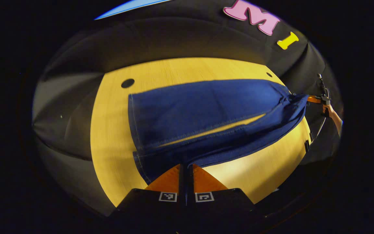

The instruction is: Grasp the waist and the cuffs of the jeans and fold them to make the two legs overlap; first hold the waist and fold one-third of the jeans toward the cuffs, then hold the cuffs and fold the remaining one-third in the same direction to finish folding.

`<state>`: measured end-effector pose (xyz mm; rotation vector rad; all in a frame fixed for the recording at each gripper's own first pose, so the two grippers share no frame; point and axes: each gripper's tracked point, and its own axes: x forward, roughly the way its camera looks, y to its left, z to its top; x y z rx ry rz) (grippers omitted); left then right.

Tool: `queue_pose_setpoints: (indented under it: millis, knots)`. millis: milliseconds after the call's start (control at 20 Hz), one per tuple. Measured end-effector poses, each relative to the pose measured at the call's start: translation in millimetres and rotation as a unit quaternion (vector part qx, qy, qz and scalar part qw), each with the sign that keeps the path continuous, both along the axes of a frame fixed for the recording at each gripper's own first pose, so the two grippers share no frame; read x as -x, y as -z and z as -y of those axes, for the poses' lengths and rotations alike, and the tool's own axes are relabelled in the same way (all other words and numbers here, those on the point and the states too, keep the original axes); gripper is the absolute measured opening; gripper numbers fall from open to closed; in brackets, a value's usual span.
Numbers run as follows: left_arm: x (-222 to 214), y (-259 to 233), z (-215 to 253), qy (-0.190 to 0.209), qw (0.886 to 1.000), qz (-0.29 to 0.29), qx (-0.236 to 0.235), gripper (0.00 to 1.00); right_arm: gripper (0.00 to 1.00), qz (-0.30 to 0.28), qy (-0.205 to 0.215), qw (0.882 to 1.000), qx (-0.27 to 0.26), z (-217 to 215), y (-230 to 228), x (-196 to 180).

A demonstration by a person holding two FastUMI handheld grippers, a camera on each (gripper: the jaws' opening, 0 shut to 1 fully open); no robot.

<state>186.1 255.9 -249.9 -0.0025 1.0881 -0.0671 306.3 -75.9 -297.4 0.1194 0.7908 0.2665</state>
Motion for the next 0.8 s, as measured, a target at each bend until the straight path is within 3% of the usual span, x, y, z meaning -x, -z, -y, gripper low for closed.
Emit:
queue_pose_setpoints:
  millis: [50,100,250,300,350,550,600,700,800]
  knots:
    - [-13,-2,-5,-0.010,1.000,0.002,-0.001,0.06,0.11,0.008,0.007,1.000,0.001,-2,-6,-14]
    - [-29,-5,-8,-0.021,1.000,0.007,-0.002,0.06,0.05,0.014,0.014,1.000,0.003,-3,-11,-29]
    - [-81,-3,-24,-0.065,0.998,0.028,-0.002,0.06,0.05,0.017,0.033,0.999,0.015,-2,-9,-80]
    - [-100,-1,-29,-0.080,0.996,0.035,-0.007,0.06,0.00,0.013,0.038,0.999,0.023,-3,-4,-92]
    - [-114,5,-32,-0.090,0.995,0.039,-0.014,0.06,0.05,0.010,0.043,0.999,0.030,-3,4,-106]
    - [-156,42,-40,-0.146,0.989,0.029,-0.012,0.06,0.05,-0.017,0.071,0.997,0.020,-11,41,-144]
    - [-164,51,-44,-0.163,0.986,0.029,-0.006,0.06,0.00,-0.020,0.072,0.997,0.018,-14,49,-152]
    - [-174,61,-50,-0.192,0.980,0.043,0.005,0.07,0.06,-0.034,0.077,0.996,0.011,-17,66,-164]
    - [-179,60,-61,-0.221,0.972,0.080,0.006,0.19,0.11,-0.062,0.100,0.993,-0.019,-24,81,-168]
